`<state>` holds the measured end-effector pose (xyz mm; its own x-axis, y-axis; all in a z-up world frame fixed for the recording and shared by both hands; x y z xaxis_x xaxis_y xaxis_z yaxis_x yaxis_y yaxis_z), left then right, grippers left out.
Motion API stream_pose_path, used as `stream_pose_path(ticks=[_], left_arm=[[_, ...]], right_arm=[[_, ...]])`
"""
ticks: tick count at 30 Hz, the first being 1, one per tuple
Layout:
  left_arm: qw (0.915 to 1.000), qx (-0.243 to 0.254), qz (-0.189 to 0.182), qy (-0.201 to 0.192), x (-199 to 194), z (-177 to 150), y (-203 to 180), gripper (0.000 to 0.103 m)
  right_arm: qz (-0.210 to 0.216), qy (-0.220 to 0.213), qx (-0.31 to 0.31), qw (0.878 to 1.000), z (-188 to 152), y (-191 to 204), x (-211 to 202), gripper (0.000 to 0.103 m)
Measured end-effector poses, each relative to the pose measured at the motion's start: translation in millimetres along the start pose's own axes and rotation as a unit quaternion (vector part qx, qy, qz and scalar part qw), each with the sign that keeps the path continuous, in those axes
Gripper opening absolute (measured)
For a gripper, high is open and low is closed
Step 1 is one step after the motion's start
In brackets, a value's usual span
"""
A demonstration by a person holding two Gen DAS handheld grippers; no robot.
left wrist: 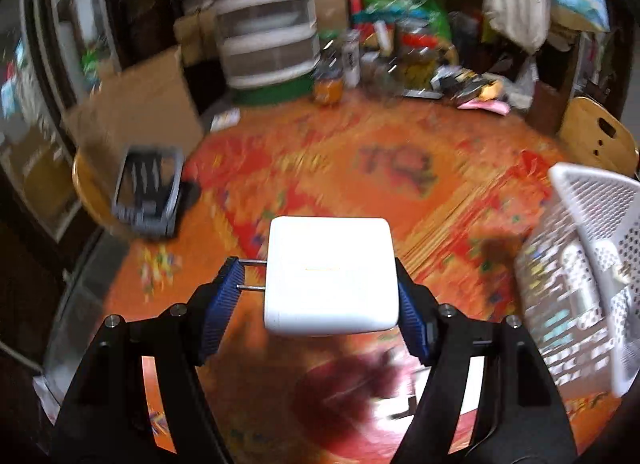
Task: Organize rigid objects
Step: 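Grasp a white square charger with the left tool, then carry the white square charger into the basket with the left tool and release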
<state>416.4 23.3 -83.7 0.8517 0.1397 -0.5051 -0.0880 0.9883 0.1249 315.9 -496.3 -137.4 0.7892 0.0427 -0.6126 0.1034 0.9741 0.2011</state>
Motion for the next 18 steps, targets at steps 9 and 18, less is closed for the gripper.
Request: stream_pose_path(ticks=[9,18], left_arm=[[0.9969,0.047,-0.045,-0.044,-33.7,62.7,-85.1,0.069],[0.9894,0.096,-0.095,-0.052,-56.0,74.2,-189.3,0.069]], right_arm=[[0.000,0.000,0.000,1.000,0.0,0.2,0.2,0.021],[0.000,0.000,0.001,1.000,-0.8,1.2,0.7,0.022]])
Point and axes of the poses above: each gripper's, at about its wrist camera, not at the fingertips, and x roughly the way its jaws point, y to its left, z to its top, the point moved 10 cm from there along x, roughly the way its jaws point, and after that the axes turned 15 degrees about -y, right-handed, at the moved point
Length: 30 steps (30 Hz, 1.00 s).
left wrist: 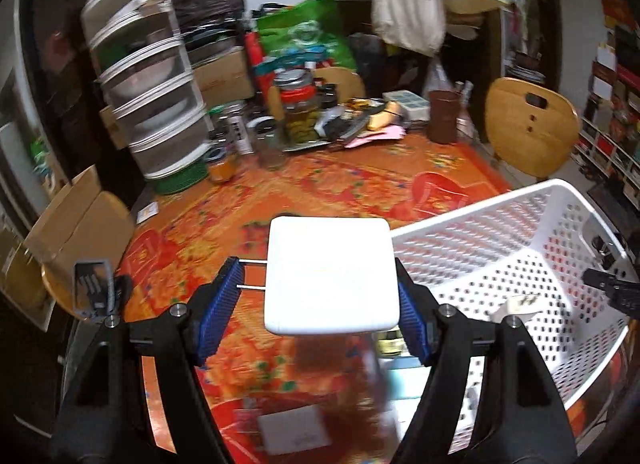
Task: Organize rigid objects
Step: 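Carry the white square charger into the basket with the left tool and release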
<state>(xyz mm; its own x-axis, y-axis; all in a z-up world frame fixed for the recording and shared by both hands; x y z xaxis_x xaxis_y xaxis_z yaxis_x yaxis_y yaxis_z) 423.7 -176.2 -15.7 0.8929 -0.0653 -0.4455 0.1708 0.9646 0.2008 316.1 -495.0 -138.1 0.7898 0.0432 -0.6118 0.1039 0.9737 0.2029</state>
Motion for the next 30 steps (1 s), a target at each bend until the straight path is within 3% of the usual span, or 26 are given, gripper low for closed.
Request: stream_pose_path(ticks=[4,15,30], left_arm=[[0.9996,0.017,-0.020,0.009,6.7,0.4,-40.5,0.069],[0.9960,0.056,-0.049,0.049,30.7,-24.5,-101.5,0.069],[0.9914,0.065,-0.061,0.096,48.3,-41.1,-129.8,0.069]], right_arm=[[0.000,0.000,0.000,1.000,0.0,-0.1,0.1,0.022],[0.001,-0.001,0.001,1.000,-0.8,1.2,-0.1,0.022],[0.007,-0.002,0.002,1.000,-0.7,0.7,-1.2,0.024]])
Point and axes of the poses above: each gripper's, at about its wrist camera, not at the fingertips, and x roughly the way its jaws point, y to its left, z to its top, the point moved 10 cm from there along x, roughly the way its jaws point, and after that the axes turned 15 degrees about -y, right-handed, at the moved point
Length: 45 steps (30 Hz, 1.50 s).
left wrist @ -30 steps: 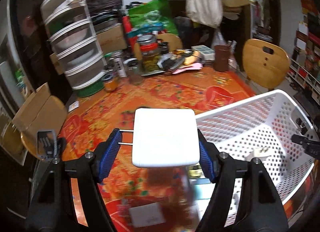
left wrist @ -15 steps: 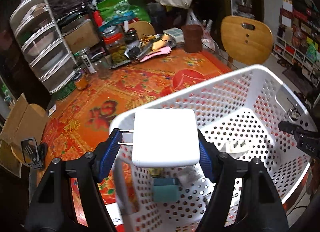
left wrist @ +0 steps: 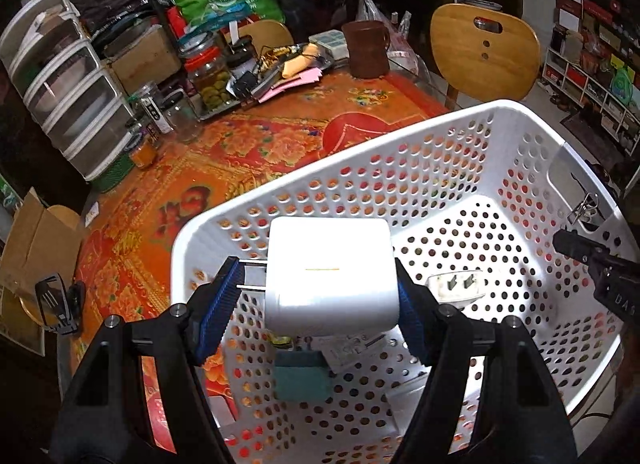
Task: Organize rigid objects
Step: 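Carry the white square charger into the basket with the left tool and release, then grasp the pink-patterned box with the left tool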
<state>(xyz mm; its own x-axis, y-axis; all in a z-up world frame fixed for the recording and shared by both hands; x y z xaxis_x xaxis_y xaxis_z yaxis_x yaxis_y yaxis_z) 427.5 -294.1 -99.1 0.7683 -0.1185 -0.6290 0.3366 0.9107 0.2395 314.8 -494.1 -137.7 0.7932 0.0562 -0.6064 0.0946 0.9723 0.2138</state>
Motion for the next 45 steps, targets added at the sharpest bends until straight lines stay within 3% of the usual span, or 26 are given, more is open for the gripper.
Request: stream_pose_path(ticks=[9,12,14,18,22,25,27,31,34,36,41,45], left_arm=[[0.9994,-0.022,-0.022,0.015,9.7,1.7,-2.9,0.071],[0.9997,-0.016,-0.015,-0.011,1.9,7.3,1.8,0.085],[0.9993,-0.021,-0.016,-0.027,-9.1,8.7,9.5,0.087],[0.9952,-0.070,-0.028,-0.063,-45.8,2.8,46.3,0.089],[0.9915,-0.100,0.022,-0.080,-79.0,-32.1,117.7,0.102],[0.9875,-0.131,0.061,-0.063,-82.8,-76.1,170.1,0.102],[0.9831,-0.169,0.065,-0.031,-72.6,-120.9,200.1,0.102],[0.9784,-0.195,0.068,0.014,-52.3,-183.6,215.1,0.102],[0.9767,-0.207,0.053,0.018,-45.1,-201.2,208.5,0.102],[0.9761,-0.205,0.069,0.021,-40.0,-206.8,212.3,0.099],[0.9620,-0.265,0.062,0.026,-21.5,-212.2,227.5,0.090],[0.9637,-0.249,0.078,0.055,2.9,-216.4,232.9,0.077]], right_arm=[[0.000,0.001,0.000,1.000,0.3,-0.2,0.2,0.024],[-0.001,0.003,-0.001,1.000,-0.5,-0.2,0.0,0.024],[-0.001,0.003,-0.001,1.000,-0.9,-0.2,-0.1,0.024],[-0.002,0.004,-0.001,1.000,-0.9,-0.8,-1.2,0.026],[-0.002,0.004,0.001,1.000,-1.2,-1.6,-1.9,0.026],[-0.002,0.003,0.000,1.000,-1.0,-2.1,-2.1,0.026],[-0.002,0.003,0.001,1.000,-0.9,-2.9,-2.4,0.026],[-0.001,0.001,0.000,1.000,0.7,-2.6,-2.3,0.026],[-0.002,0.002,0.000,1.000,2.2,-2.7,-2.1,0.026],[-0.002,0.002,0.000,1.000,1.5,-2.8,-2.6,0.026],[-0.002,0.003,-0.001,1.000,1.1,-2.7,-3.0,0.026],[-0.003,0.005,-0.003,1.000,0.8,-2.2,-2.9,0.026]])
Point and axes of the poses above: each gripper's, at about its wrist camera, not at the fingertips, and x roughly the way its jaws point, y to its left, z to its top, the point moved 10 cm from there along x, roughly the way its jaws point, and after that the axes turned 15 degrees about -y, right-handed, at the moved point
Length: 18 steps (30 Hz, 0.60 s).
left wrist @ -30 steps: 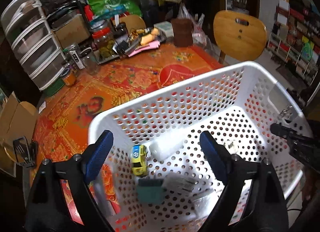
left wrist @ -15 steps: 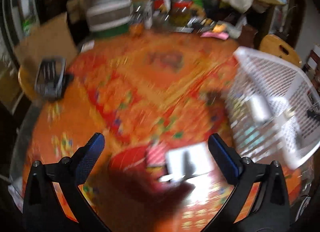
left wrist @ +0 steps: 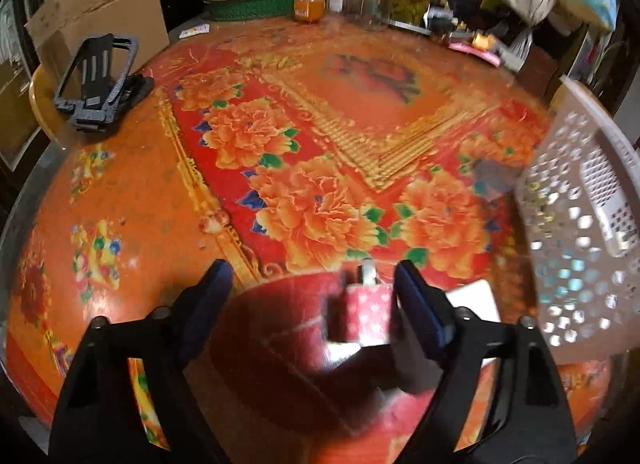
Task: Organize rigid objects
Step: 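Grasp the pink-patterned box with the left tool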
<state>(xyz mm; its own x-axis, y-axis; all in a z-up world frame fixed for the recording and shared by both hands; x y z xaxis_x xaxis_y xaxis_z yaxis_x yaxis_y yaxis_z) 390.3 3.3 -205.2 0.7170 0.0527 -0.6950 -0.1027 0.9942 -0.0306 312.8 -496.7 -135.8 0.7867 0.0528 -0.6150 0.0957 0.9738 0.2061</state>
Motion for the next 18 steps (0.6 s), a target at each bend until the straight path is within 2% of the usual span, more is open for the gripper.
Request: stream_pose_path(ticks=[2,9,11,15,18], left_arm=[[0.9999,-0.006,-0.003,0.010,7.3,-3.2,1.2,0.074],[1.0000,0.008,0.000,-0.004,-1.0,-10.7,-3.0,0.064],[0.9999,0.009,-0.005,-0.009,-2.6,-11.3,-4.2,0.056],[0.9994,0.025,-0.015,-0.017,-7.3,-12.0,-12.4,0.025],[0.9992,0.033,-0.008,-0.021,-9.8,-9.3,-11.2,0.024]], right_arm=[[0.000,0.000,-0.001,1.000,-0.2,0.1,-0.6,0.026],[-0.001,0.002,-0.004,1.000,0.0,0.4,-0.4,0.026],[-0.001,0.002,-0.005,1.000,0.4,1.0,-0.4,0.026],[-0.001,0.002,-0.005,1.000,1.3,1.0,0.2,0.026],[-0.001,0.002,-0.005,1.000,1.1,1.1,0.0,0.026]])
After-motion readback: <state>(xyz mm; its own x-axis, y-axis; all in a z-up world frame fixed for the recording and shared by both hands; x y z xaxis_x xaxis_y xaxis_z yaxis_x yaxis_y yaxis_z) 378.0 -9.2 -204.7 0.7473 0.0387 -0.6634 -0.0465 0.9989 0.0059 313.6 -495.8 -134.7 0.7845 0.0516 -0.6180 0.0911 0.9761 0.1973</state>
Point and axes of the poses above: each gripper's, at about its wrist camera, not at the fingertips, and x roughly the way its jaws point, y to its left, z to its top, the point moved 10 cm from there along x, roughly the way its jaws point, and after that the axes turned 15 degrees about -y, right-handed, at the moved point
